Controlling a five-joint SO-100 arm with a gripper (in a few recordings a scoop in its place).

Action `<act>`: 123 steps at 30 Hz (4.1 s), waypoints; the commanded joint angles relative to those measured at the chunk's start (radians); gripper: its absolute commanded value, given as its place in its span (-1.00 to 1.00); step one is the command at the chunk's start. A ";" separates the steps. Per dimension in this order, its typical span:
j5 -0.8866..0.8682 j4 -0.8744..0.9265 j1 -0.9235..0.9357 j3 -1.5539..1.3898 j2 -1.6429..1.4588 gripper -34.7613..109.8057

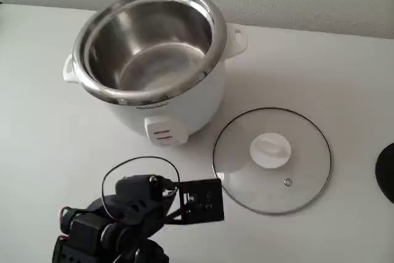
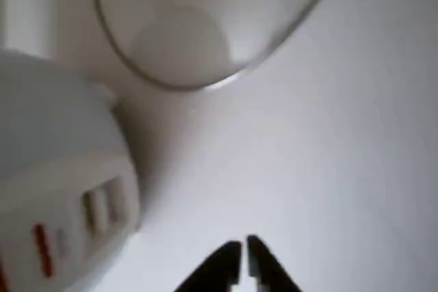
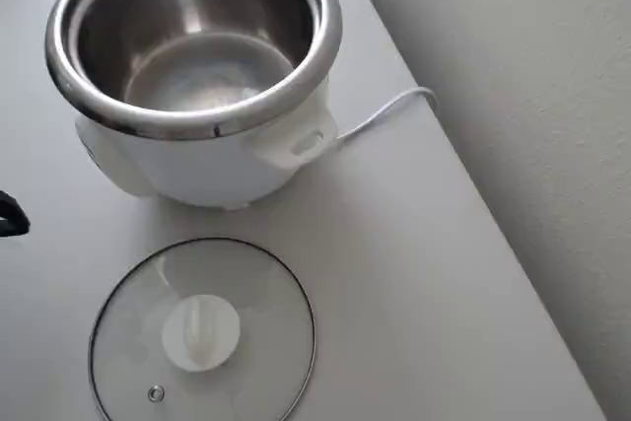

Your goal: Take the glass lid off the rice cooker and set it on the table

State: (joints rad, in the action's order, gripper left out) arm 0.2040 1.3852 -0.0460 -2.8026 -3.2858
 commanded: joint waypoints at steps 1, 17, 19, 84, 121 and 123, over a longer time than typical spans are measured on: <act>-0.034 -0.043 0.057 -0.072 -0.005 -0.52; -0.107 -0.064 0.109 -0.163 -0.003 -0.52; -0.110 -0.064 0.114 -0.163 -0.003 -0.52; -0.110 -0.064 0.115 -0.163 -0.003 -0.52; -0.110 -0.064 0.115 -0.163 -0.003 -0.52; -0.110 -0.064 0.115 -0.163 -0.003 -0.52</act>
State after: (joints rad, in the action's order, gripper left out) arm 0.0982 1.3223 0.0537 -2.9284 -3.2889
